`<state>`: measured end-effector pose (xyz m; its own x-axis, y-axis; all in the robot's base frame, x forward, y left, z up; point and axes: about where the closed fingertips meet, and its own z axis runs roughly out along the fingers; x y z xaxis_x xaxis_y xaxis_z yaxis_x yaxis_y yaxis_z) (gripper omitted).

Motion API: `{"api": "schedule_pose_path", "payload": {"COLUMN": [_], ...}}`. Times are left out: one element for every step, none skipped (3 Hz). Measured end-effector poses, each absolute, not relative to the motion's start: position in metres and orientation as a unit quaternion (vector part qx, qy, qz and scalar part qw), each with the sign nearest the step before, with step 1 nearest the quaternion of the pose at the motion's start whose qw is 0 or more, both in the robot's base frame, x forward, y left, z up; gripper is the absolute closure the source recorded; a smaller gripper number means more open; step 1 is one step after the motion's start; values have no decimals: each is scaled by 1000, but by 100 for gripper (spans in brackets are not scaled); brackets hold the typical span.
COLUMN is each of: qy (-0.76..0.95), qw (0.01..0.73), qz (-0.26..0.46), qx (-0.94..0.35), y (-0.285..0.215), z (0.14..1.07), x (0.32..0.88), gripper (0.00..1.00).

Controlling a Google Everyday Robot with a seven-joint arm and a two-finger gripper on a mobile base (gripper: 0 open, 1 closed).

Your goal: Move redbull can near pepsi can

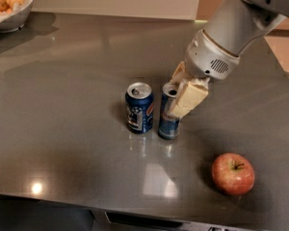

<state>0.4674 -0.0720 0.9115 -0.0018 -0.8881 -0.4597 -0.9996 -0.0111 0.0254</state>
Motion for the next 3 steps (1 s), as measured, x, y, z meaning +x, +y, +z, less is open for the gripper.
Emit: {"api": "schedule_pose_path", "payload": {"qy": [676, 668, 668], "qw": [152, 146, 150], "qz": [173, 172, 170], "qx": [-700, -709, -709], "y": [-68, -66, -65], "z": [908, 906, 906], "x": [465, 464, 465], "gripper": [62, 39, 15]}}
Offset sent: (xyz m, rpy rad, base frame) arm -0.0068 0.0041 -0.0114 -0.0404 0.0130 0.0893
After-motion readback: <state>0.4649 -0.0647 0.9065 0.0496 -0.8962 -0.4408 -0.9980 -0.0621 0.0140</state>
